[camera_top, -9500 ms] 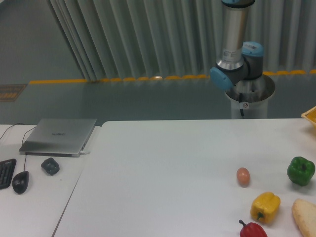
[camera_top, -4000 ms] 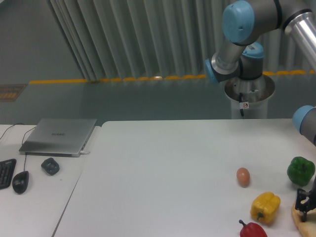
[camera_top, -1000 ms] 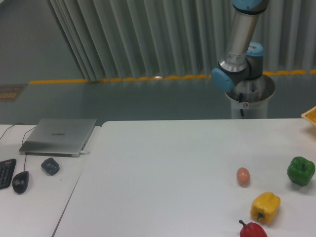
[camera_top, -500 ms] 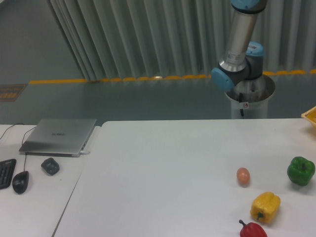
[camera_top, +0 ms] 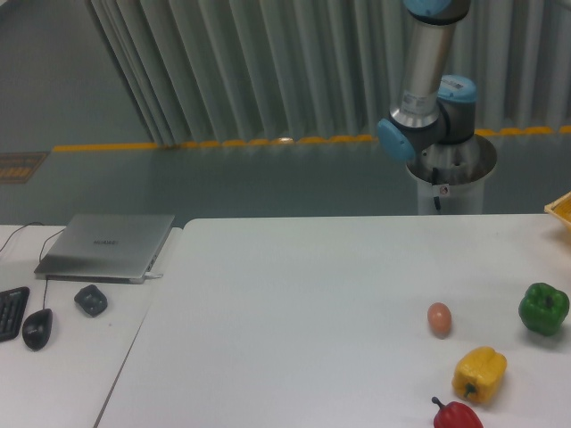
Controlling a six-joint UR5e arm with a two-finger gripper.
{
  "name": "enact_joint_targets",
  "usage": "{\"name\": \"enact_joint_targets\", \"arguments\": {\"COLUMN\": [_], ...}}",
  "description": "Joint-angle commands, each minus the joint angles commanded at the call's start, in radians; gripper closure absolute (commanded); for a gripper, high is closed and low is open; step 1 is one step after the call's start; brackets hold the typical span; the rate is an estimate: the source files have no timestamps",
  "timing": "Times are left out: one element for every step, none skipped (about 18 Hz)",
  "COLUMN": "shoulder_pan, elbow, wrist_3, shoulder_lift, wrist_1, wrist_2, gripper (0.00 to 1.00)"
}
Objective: Place the triangular bread in the basket
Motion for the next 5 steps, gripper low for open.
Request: {"name": "enact_joint_targets", "arguments": {"shoulder_pan": [-0.008, -0.011, -0.018, -0.029, -0.035], "elbow": [0.0, 0.0, 0.0, 0.0, 0.0], "wrist_3": [-0.003, -0.006, -0.011, -0.031, -0.055], "shoulder_lift": [0.002, 0.003, 0.003, 0.003, 0.003], "wrist_1": [0.0, 0.0, 0.0, 0.0, 0.0], "wrist_2": [0.0, 0.0, 0.002, 0.003, 0.002], "gripper": [0.0, 0.0, 0.0, 0.0, 0.0]}}
